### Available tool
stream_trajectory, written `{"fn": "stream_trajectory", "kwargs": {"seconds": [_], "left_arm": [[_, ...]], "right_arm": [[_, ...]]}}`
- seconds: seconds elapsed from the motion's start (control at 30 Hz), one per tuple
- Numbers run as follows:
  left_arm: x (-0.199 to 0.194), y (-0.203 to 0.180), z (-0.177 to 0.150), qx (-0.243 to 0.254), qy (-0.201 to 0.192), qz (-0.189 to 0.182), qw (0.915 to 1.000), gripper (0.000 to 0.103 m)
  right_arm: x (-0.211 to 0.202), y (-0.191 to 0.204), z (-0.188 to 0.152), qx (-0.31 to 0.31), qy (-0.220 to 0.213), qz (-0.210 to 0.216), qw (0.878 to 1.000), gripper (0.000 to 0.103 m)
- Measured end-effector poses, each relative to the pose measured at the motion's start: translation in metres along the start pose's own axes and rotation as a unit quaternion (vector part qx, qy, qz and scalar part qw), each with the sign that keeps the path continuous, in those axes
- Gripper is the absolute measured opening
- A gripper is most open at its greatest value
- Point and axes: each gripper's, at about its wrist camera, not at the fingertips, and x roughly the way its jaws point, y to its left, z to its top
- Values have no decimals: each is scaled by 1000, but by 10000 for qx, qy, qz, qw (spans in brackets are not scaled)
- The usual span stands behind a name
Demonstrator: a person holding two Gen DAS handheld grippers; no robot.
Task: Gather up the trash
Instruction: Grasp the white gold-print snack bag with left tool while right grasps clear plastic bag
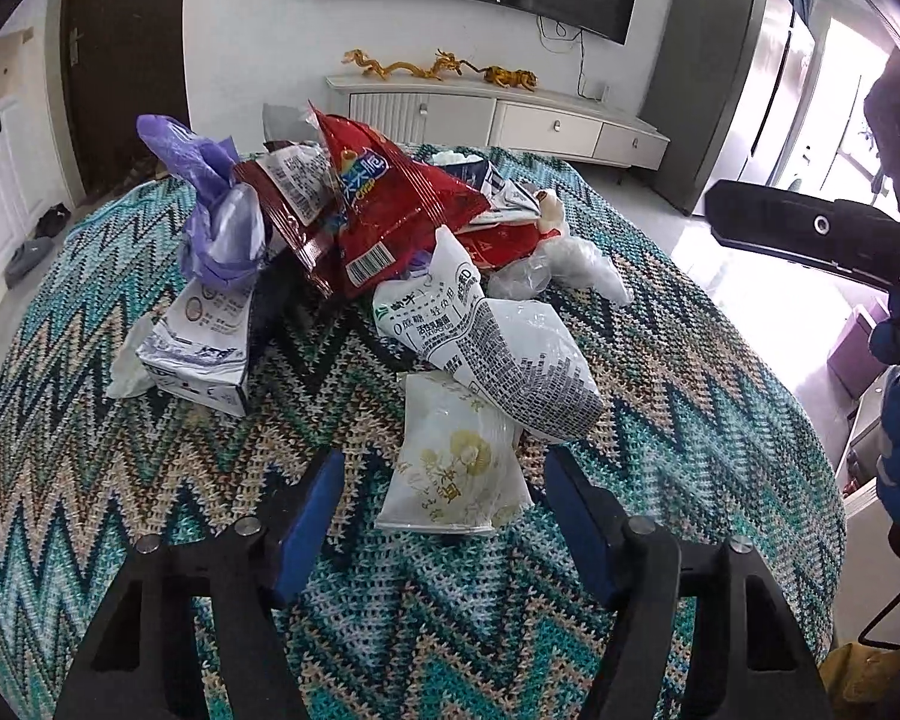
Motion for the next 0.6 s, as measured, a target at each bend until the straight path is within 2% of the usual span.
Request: {"fn": "stream_trajectory", "kwargs": {"seconds": [0.07, 0.1, 0.37, 0.4, 0.43, 0.5, 0.6], "left_arm": [[9, 3, 0, -24, 80, -85, 9999, 47], [12, 4, -1, -42, 120, -131, 9998, 44], [16, 14, -4, -79, 124, -296, 9995, 35], [16, 13, -5, -62, 117, -292, 9995, 33], [14, 14, -7, -46, 117, -265, 9996, 33], [13, 13, -9, -49, 125, -176, 9998, 32], [1, 13, -17, -112, 58, -143, 9998, 31]], "right_arm": [[21, 7, 1, -40, 217, 222, 9995, 67], [28, 9, 1, -61, 292, 288, 9991, 66], [94, 18, -1, -5, 1043, 782, 9915, 60], [101, 18, -2, -20, 1126, 787, 9905, 54], [106, 19, -5, -11, 1202, 824, 9893, 42], [108, 17, -6, 45, 1235, 939, 9879, 31], [97, 15, -7, 45, 1132, 987, 9886, 24]]}}
